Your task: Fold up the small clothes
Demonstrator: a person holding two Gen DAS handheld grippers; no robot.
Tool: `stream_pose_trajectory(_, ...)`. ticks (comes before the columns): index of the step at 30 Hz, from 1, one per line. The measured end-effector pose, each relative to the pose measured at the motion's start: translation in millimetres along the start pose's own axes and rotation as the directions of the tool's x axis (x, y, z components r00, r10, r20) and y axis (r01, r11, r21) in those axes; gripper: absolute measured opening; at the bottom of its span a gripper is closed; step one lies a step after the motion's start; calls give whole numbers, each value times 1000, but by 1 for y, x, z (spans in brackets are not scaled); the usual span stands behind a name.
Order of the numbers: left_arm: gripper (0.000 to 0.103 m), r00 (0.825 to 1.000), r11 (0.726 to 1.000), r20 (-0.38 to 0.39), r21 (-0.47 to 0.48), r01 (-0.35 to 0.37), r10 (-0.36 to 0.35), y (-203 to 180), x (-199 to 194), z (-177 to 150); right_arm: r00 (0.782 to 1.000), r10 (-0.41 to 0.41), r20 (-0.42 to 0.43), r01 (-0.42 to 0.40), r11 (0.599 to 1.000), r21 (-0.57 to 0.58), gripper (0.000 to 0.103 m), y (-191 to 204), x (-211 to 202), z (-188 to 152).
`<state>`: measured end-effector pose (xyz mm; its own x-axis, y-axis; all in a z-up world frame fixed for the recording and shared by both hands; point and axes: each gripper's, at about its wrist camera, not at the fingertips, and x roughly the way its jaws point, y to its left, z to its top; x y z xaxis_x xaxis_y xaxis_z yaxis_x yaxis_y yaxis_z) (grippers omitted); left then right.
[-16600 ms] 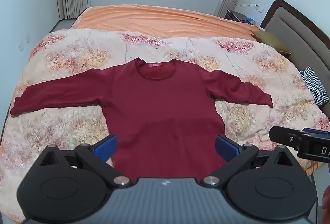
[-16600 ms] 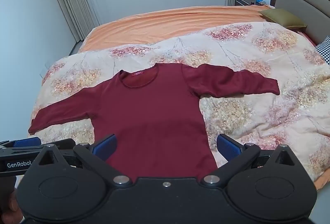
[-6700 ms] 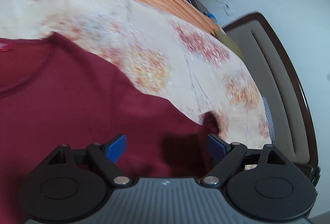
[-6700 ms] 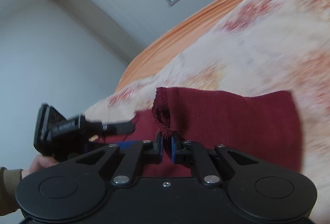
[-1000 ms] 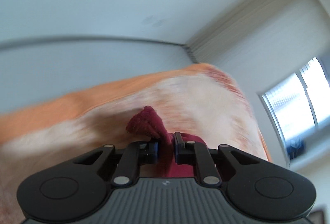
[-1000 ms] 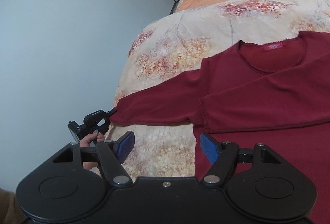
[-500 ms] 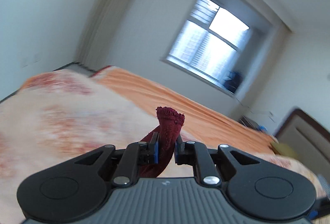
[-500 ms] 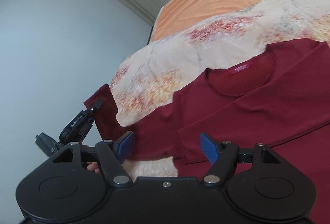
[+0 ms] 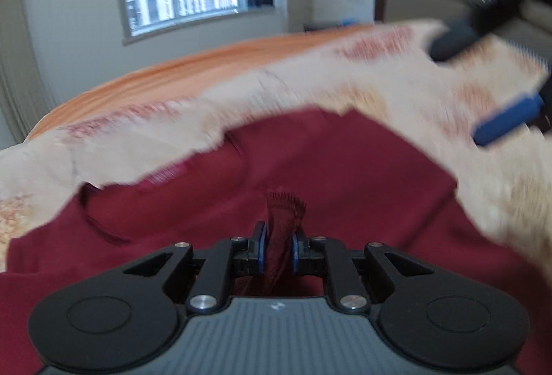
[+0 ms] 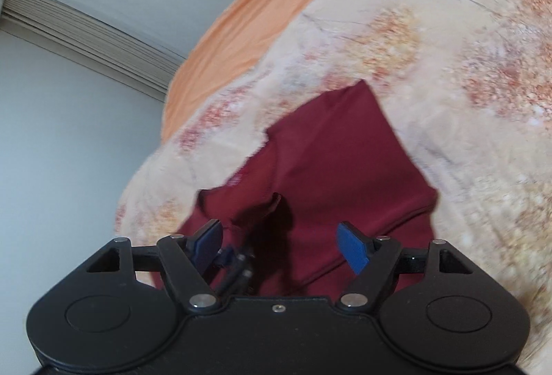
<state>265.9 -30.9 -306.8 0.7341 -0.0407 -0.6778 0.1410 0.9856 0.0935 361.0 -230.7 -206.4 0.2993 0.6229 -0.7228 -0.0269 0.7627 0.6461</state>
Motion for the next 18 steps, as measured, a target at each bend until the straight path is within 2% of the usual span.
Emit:
stream_pose_trajectory(1,15,1000,1000,-7,19,-2,2,-3,0,-7,1000,3,-19,-3,1000,2,76,-8,9,2)
stream_pose_trajectory(3,22,1000,999,7,34,-5,5,-9,-7,-13,998,20,-53,-19,1000,15,76,-18,27,7)
stream_pose_trajectory(5,35,1000,999,15,36,6,-7,-8,-20,-14,994,58,-90,-56,998,27,76,-21,47,10)
stream_pose_trajectory(8,36,1000,999,18,39,12,-12,-7,-29,-10,985,99,-143,-98,995,13,76,-14,76,11)
stream_pose_trajectory(11,36,1000,999,17,35,22,-23,-2,-37,-6,973,131,-192,-133,991,-1,70,-7,102,10)
stream_pose_trajectory(12,37,999,999,23,27,25,-25,1,-43,-7,970,128,-208,-133,991,-11,64,-5,110,10)
stream_pose_trajectory(13,43,999,1000,30,16,24,-24,5,-47,-7,970,110,-217,-120,992,-29,58,-2,116,10)
stream_pose_trajectory(16,57,999,999,44,-31,10,-9,20,-62,-13,967,68,-245,-88,993,-73,53,1,135,11)
stream_pose_trajectory(18,57,999,998,34,-64,-4,6,31,-71,-19,964,48,-261,-76,992,-97,49,1,143,9)
